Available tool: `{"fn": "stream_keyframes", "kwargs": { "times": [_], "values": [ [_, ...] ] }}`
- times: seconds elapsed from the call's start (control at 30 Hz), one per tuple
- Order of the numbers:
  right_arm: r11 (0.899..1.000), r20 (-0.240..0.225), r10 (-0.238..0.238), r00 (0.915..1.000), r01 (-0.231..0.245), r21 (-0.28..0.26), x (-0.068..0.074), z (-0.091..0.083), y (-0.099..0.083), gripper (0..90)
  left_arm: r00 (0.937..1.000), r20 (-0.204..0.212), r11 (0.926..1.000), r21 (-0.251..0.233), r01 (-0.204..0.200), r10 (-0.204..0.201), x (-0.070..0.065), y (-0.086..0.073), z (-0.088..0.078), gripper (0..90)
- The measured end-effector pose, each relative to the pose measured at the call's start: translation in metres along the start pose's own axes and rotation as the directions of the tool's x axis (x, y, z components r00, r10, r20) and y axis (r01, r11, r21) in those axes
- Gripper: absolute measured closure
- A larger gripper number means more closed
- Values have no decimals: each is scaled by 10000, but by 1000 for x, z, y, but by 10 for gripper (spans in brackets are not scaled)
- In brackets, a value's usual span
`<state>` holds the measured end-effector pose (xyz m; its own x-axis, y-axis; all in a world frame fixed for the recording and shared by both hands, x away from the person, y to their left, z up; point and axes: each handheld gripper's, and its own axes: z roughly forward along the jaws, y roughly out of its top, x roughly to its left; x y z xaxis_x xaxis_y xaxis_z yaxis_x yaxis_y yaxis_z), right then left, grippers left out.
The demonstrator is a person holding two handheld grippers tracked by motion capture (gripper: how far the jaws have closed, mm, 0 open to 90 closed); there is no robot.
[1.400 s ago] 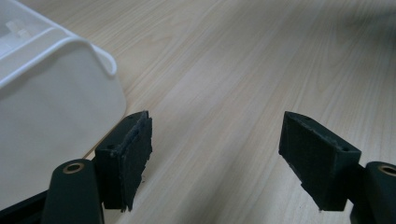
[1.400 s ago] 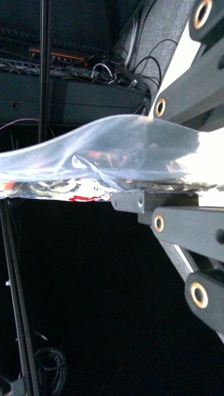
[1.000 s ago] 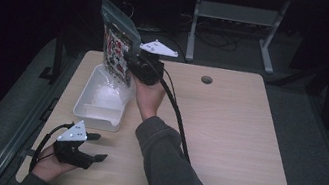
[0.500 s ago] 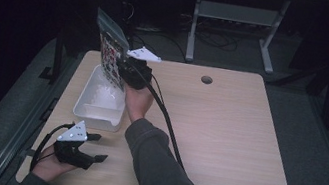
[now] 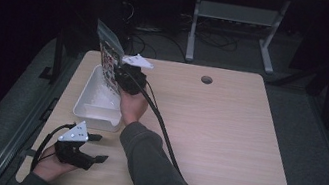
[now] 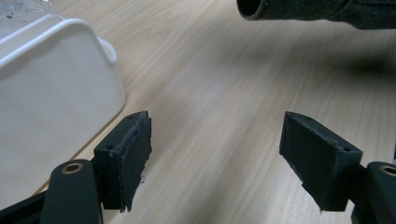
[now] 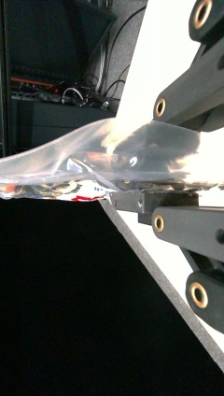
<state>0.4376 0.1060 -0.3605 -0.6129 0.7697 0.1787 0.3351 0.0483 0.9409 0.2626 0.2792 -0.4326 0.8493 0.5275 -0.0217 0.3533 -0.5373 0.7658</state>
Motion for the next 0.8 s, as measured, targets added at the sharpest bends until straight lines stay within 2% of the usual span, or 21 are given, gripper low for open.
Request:
{"fn": "stream_keyframes", "kwargs": {
  "times": [0.1,0.17,0.43,0.53,0.57,0.67,0.7,0.73,0.8],
  "values": [
    [10000,4,72,10000,-72,54,1,2,-1,753,10000,0,10000,-1,-2,2,0,0,0,243],
    [9995,-53,295,9996,-294,62,4,5,-2,753,10000,-15,10000,13,-19,19,0,0,0,243],
    [9995,70,4,10000,-6,319,10,12,-10,753,10000,-10,10000,22,-9,9,1,0,0,244],
    [9979,93,-445,9990,440,482,11,11,-13,751,10000,-17,10000,26,-6,6,1,-1,0,244],
    [9979,93,-445,9990,440,482,11,11,-13,751,10000,-17,10000,26,-6,6,1,-1,0,244],
    [9925,12,-898,9960,894,839,7,5,-16,745,10000,-12,10000,57,-12,12,1,-1,0,244],
    [9925,12,-898,9960,894,839,7,5,-16,745,10000,-12,10000,57,-12,12,1,-1,0,244],
    [9874,-209,-1141,9933,1157,1077,5,1,-16,741,10000,-7,10000,79,-26,26,1,-1,0,244],
    [9809,-230,-1459,9890,1477,1268,5,-2,-16,738,10000,-5,9999,117,-46,46,1,0,1,244]
  ]
}}
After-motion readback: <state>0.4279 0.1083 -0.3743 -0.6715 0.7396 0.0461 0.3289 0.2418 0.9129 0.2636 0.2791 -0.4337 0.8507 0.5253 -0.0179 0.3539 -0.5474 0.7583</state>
